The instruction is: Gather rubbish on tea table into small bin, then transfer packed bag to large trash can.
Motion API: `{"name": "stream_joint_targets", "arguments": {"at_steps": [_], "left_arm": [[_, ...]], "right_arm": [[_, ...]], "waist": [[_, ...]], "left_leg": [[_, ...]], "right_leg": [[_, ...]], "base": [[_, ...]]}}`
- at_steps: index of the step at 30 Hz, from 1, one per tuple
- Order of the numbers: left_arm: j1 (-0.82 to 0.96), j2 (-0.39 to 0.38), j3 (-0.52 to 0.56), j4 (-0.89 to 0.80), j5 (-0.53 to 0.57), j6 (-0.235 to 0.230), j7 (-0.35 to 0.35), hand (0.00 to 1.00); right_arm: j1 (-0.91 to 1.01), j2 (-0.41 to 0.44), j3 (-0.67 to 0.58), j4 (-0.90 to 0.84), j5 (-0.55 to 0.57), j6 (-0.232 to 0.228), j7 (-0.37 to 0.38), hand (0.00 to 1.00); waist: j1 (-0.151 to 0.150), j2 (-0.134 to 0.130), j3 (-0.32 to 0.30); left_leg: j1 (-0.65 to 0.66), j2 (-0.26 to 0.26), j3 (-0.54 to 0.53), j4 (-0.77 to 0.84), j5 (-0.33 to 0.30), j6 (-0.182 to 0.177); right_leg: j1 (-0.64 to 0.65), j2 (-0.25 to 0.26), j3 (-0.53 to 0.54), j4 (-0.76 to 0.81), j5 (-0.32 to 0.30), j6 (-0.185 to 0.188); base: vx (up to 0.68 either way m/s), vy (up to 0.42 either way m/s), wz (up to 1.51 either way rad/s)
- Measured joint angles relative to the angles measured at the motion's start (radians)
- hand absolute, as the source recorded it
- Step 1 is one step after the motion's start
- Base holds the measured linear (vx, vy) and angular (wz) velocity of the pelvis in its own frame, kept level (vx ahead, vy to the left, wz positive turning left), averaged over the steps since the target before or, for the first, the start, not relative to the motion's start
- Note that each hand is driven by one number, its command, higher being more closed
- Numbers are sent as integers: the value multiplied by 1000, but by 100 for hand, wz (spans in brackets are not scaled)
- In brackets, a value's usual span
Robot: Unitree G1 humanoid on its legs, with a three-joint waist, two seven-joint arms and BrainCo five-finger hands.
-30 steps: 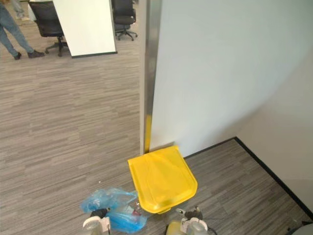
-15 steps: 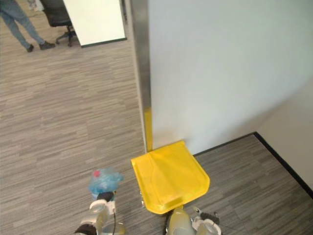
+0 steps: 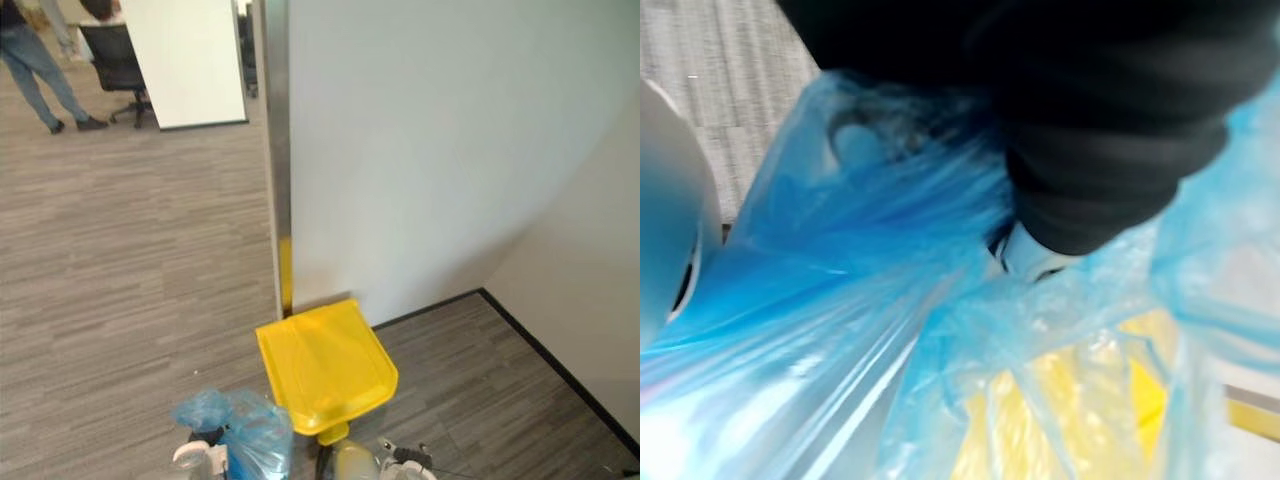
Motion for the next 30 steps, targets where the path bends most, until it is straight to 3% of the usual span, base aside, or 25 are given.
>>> {"name": "stream_joint_targets", "arguments": {"at_steps": [1, 2, 3, 6, 11, 15, 17, 21, 25, 30], "left_arm": [[1, 2, 1, 0, 0, 0, 0, 100], [-1, 5, 8, 0, -1, 0, 0, 100], [0, -4, 26, 4, -3, 4, 0, 100], [5, -19, 27, 10, -23, 11, 1, 100], [7, -18, 20, 20, -40, 10, 1, 100], [18, -15, 20, 9, -46, 7, 1, 100], [9, -15, 25, 6, -49, 7, 1, 100], [28, -2, 29, 10, -50, 9, 1, 100], [36, 40, -2, 33, -44, 9, 1, 100], [39, 60, -15, 59, -37, 10, 0, 100]], "right_arm": [[-4, -3, 10, 19, -2, 1, 4, 0], [-3, -1, 14, 28, -4, 1, 7, 0], [-9, -2, 14, 31, -11, 2, 7, 0], [-15, -8, 10, 43, -38, 2, 8, 0], [-23, -16, 3, 75, -38, 5, 10, 0], [-44, -25, 6, 99, -38, 12, 12, 0], [-43, -13, -6, 96, -37, 12, 13, 0], [-26, -16, -16, 93, -37, 10, 19, 0], [-3, -9, -31, 98, -37, 10, 20, 0], [-7, -11, -36, 104, -40, 10, 21, 0]], "waist": [[3, -11, -16], [6, -18, -23], [11, 1, -30], [20, 24, -48], [9, 22, -52], [10, 10, -57], [4, 8, -55], [2, 19, -76], [-6, 4, -85], [-9, -3, -86]], "left_leg": [[-26, 0, -7, 6, 7, -11], [-43, 2, -8, 2, 24, -20], [-43, 14, -7, -30, 58, -29], [-44, 32, -12, -104, 123, -53], [-74, 24, -93, -177, 208, -57], [-93, 13, -114, -212, 237, -62], [-122, 3, -87, -134, 195, -32], [-114, -14, -68, -206, 204, -26], [-85, -46, -60, -299, 231, -18], [-42, -67, -48, -307, 242, -1]], "right_leg": [[48, -24, 20, -66, -35, 45], [63, -14, 8, -118, -55, 47], [85, 8, 10, -187, -58, 49], [159, 54, 3, -366, -58, 50], [185, 56, -78, -452, -56, 45], [168, 25, -150, -465, -57, 35], [168, 6, -154, -466, -59, 50], [168, 8, -111, -512, -35, 79], [182, 19, -49, -592, 27, 90], [218, 18, -20, -620, 44, 99]], "base": [[86, -182, 8], [39, -235, 5], [-2, -200, 1], [-34, -169, 2], [-111, -153, 48], [-170, -4, 48], [-135, 82, 24], [-90, 128, -10], [61, 126, -12], [153, 81, -9]]}}
